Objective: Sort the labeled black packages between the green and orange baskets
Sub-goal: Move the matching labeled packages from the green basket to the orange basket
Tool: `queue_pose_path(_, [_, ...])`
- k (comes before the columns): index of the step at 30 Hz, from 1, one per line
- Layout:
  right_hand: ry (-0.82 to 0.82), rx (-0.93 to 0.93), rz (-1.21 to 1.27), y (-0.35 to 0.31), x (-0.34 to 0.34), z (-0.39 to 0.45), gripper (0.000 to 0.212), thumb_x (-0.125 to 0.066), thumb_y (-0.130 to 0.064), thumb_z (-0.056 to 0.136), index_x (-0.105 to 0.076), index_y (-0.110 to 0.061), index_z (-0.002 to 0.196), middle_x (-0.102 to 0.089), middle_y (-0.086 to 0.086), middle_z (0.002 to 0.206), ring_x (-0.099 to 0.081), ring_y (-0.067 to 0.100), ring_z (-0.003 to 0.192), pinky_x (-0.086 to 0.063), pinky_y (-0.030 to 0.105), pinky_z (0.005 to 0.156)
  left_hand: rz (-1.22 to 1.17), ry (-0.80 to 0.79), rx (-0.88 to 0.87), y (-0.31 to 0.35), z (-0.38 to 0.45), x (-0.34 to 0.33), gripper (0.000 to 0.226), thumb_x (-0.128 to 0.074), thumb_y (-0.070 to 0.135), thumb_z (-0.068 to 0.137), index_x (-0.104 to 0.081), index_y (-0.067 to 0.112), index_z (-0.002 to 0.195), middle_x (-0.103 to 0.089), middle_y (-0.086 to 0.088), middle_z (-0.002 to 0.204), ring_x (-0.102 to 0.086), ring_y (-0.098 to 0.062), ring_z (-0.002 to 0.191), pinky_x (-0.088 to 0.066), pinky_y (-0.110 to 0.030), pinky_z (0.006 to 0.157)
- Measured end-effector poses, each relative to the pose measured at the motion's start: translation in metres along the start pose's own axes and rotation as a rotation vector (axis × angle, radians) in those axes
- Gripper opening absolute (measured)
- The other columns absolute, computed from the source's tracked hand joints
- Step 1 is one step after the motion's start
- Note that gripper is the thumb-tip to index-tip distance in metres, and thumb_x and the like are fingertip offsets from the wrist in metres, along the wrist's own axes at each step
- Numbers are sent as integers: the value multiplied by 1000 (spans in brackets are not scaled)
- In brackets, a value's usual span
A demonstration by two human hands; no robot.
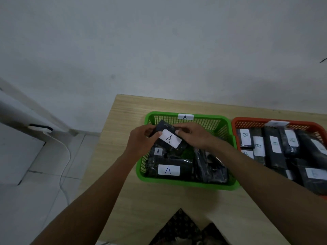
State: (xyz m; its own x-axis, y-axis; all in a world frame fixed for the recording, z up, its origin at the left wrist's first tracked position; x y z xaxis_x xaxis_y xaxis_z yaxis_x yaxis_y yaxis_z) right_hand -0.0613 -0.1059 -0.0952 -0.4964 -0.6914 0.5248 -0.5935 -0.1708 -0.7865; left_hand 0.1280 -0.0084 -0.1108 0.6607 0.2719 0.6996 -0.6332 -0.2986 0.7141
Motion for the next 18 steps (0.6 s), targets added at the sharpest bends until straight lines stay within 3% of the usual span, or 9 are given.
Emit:
queue_pose_path(5, [69,-98,-62,18,10,-8,45,-60,-18,92,-56,-19,137,-63,2,131,-57,20,121,-40,24,93,65,17,13,3,-7,-9,15,-69,37,85,-72,24,92,-64,14,75,-61,-2,67,-41,-16,58])
queue_pose_path(8, [30,-188,-289,31,18,-14,51,-64,-33,88,-55,-22,137,-57,6,141,-54,25,125,-44,33,102,89,-30,31,3,-12,-15,17,-65,24,88,-69,17,102,-69,1,90,-64,-16,76,-52,-31,70])
queue_pose_path(11, [-44,-267,-508,39,12,-19,72,-67,-58,82,-47,-25,142,-54,8,142,-53,29,126,-47,40,102,90,-31,16,4,-15,-20,21,-64,14,86,-65,14,107,-67,-6,92,-63,-21,76,-50,-33,67])
queue_pose_path(13, [-8,-274,-566,41,4,-23,80,-68,-65,75,-46,-27,142,-55,6,140,-54,28,124,-47,40,97,101,-37,13,4,-15,-24,26,-64,11,86,-64,11,112,-68,-10,95,-63,-24,78,-50,-34,69])
queue_pose_path(16, [100,-274,-566,40,-6,-25,67,-77,-58,71,-54,-26,125,-63,4,122,-60,25,108,-48,36,85,129,-77,35,5,-14,-28,36,-62,10,88,-59,10,124,-70,-15,102,-66,-30,86,-55,-39,79])
queue_pose_path(18, [143,-295,-383,40,-5,-25,51,-79,-44,72,-56,-27,114,-64,1,111,-61,21,93,-52,33,77,123,-83,23,7,-14,-31,38,-62,10,88,-58,10,126,-70,-14,105,-66,-32,94,-54,-41,84])
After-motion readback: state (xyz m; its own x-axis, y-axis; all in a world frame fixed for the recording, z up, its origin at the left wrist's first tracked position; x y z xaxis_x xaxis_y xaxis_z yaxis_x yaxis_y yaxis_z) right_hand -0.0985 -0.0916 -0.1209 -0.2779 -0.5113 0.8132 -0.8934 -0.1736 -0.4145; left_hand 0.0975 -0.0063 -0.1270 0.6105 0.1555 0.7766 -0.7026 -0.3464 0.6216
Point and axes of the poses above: each hand's wrist, its own z-axis towards the middle knuckle, its own x-axis out of the back of the hand, y = z × x, the point moved 1 cm from there along z, towards the middle knuckle
